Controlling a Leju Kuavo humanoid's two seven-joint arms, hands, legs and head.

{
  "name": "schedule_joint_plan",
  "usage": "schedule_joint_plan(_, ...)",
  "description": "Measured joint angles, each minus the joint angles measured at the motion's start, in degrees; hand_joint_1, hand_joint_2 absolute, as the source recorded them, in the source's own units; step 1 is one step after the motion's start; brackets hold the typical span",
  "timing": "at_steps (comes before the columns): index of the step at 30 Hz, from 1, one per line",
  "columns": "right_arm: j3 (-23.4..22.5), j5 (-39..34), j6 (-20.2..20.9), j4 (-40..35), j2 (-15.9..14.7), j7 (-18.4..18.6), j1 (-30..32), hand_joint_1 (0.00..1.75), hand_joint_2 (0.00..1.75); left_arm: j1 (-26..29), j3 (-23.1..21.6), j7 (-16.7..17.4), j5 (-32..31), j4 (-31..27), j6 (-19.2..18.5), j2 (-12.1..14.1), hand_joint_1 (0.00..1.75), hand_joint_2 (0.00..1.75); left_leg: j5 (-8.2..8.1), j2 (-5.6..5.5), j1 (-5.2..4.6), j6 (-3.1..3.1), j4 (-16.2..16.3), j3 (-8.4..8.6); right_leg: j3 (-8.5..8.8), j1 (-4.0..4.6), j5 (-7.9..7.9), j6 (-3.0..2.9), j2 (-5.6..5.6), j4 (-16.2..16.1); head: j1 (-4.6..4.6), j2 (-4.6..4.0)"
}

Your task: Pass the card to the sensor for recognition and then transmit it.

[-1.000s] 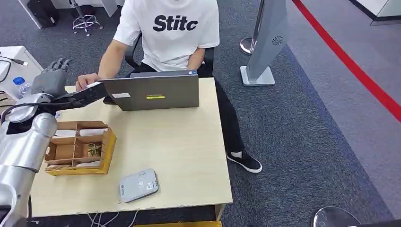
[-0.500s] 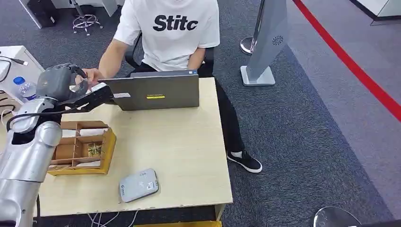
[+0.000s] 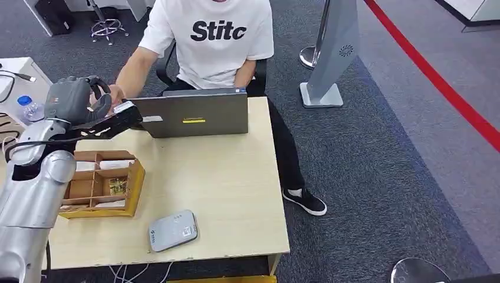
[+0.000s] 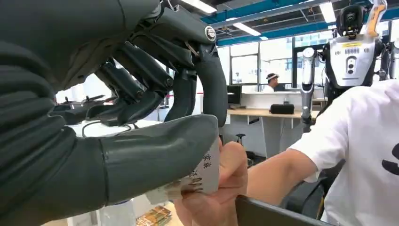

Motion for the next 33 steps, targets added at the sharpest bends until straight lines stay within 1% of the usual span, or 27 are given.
schedule_joint_plan(12,0.0,0.0,0.0,0.0,0.0,0.0,0.0,0.00,1.75,0.2,0.0,-0.1,0.2,0.0,0.0,0.0,1.75,1.75,0.00,-0.02,0.00,0.00,0.0,-0.06,-0.02,0.00,0.01,0.01,0.00,0.0,0.00,0.00)
schedule_joint_plan(13,0.0,0.0,0.9,0.0,0.0,-0.9,0.0,0.00,1.75,0.2,0.0,-0.1,0.1,0.0,0.0,0.0,1.75,1.75,0.00,-0.02,0.00,0.00,0.0,-0.08,-0.02,0.00,0.01,0.01,-0.01,0.0,0.00,0.00)
schedule_joint_plan(14,0.0,0.0,3.0,-0.2,0.0,-2.7,-0.1,0.00,1.75,0.2,0.0,-0.2,0.0,0.0,0.0,0.0,1.75,1.75,0.00,-0.02,0.00,0.00,0.0,-0.14,-0.03,0.00,0.01,0.01,-0.01,0.0,0.02,0.00)
schedule_joint_plan(15,0.0,-0.3,5.3,-0.6,0.0,-2.4,-0.8,0.00,1.75,0.3,0.0,-0.2,0.1,0.1,0.5,0.0,1.75,1.75,0.01,0.03,0.01,0.00,0.0,-0.18,-0.07,0.01,0.05,0.00,0.03,0.0,0.02,0.02)
schedule_joint_plan(16,0.0,-0.6,5.7,-1.5,0.3,1.5,-2.1,0.00,1.75,0.3,0.0,-0.4,0.6,0.4,1.1,0.1,1.75,1.75,0.04,0.10,0.01,-0.02,0.0,-0.20,-0.18,0.02,0.13,-0.04,0.12,0.0,0.00,0.00)
schedule_joint_plan(17,0.0,-1.0,4.0,-3.2,0.7,6.9,-3.4,0.00,1.75,0.1,0.0,-0.8,1.5,1.1,2.1,0.1,1.75,1.75,0.08,0.19,0.01,-0.04,0.0,-0.20,-0.27,0.02,0.20,-0.10,0.23,0.0,0.00,0.00)
schedule_joint_plan(18,0.0,-0.8,2.8,-4.7,0.9,10.2,-4.4,0.00,1.75,-0.1,0.0,-1.2,2.0,1.7,2.6,0.1,1.75,1.75,0.12,0.20,0.01,-0.06,0.0,-0.18,-0.29,0.02,0.21,-0.10,0.33,0.0,0.00,0.00)
schedule_joint_plan(19,-0.1,-0.7,1.9,-6.3,1.0,12.4,-5.1,0.00,1.75,-0.3,0.0,-1.4,2.6,2.3,3.1,0.0,1.75,1.75,0.14,0.19,0.01,-0.06,0.0,-0.18,-0.28,0.02,0.21,-0.09,0.29,0.0,0.00,0.00)
schedule_joint_plan(21,-0.4,-0.3,1.7,-8.4,1.0,12.9,-5.8,0.00,1.75,-0.7,0.0,-1.4,3.4,3.1,3.6,0.2,1.75,1.75,0.18,0.14,0.04,-0.04,0.0,-0.20,-0.27,0.03,0.24,-0.10,0.22,0.0,0.02,0.00)
schedule_joint_plan(24,-0.6,0.3,2.2,-10.1,1.3,12.2,-6.0,0.00,1.75,-1.0,0.0,-1.4,3.9,4.0,3.6,0.5,1.75,1.75,0.23,0.05,0.04,-0.07,0.0,-0.24,-0.27,0.03,0.24,-0.10,0.13,0.0,0.00,0.00)
schedule_joint_plan(33,-1.4,0.2,2.3,-11.9,1.4,11.9,-6.0,0.00,1.75,-1.3,0.0,-1.4,4.1,5.2,3.7,0.7,1.75,1.75,0.22,0.06,0.03,-0.07,0.0,-0.31,-0.32,0.03,0.24,-0.10,0.14,0.0,0.00,0.00)
